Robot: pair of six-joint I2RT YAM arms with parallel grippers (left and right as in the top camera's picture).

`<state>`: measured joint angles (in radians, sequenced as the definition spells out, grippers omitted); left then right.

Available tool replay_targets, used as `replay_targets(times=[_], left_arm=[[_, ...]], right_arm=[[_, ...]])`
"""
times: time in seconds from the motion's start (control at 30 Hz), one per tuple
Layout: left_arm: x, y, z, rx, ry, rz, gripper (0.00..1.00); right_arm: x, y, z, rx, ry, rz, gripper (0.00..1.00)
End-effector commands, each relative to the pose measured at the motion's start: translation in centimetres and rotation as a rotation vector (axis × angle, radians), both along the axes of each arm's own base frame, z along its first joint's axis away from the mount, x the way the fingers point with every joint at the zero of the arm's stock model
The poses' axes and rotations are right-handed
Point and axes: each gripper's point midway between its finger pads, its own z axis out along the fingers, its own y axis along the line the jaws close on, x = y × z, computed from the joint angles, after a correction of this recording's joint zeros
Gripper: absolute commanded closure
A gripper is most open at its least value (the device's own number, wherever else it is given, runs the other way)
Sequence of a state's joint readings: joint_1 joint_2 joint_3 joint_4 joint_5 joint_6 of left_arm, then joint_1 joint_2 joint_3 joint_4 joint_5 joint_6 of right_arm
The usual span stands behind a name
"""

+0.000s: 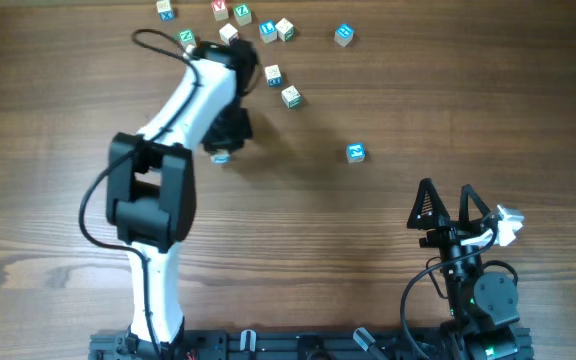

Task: Form a tower

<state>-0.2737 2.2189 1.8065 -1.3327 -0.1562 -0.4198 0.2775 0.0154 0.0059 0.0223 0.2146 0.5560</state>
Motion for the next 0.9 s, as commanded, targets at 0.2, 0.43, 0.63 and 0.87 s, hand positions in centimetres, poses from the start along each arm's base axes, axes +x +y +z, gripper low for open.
replay_targets(times=[0.2, 0.43, 0.63, 0.87], left_arm=[[1.4, 5.1, 1.1, -0.093, -0.014, -0.002, 0.67], [1.6, 3.5, 0.5, -0.203, -0.011, -0.067, 0.63], [1.0, 3.6, -0.7, -0.201, 0.004, -0.065, 0.59], [1.3, 3.7, -0.1, -0.198, -0.015, -0.067, 0.52]], right_arm=[[0.0, -0.3, 0.2, 0.000, -0.010, -0.015, 0.00], [0.0, -0.3, 0.2, 0.000, -0.010, -0.015, 0.00], [0.0, -0.3, 0.2, 0.000, -0.010, -0.015, 0.00], [0.0, -0.3, 0.2, 0.000, -0.010, -0.015, 0.00]])
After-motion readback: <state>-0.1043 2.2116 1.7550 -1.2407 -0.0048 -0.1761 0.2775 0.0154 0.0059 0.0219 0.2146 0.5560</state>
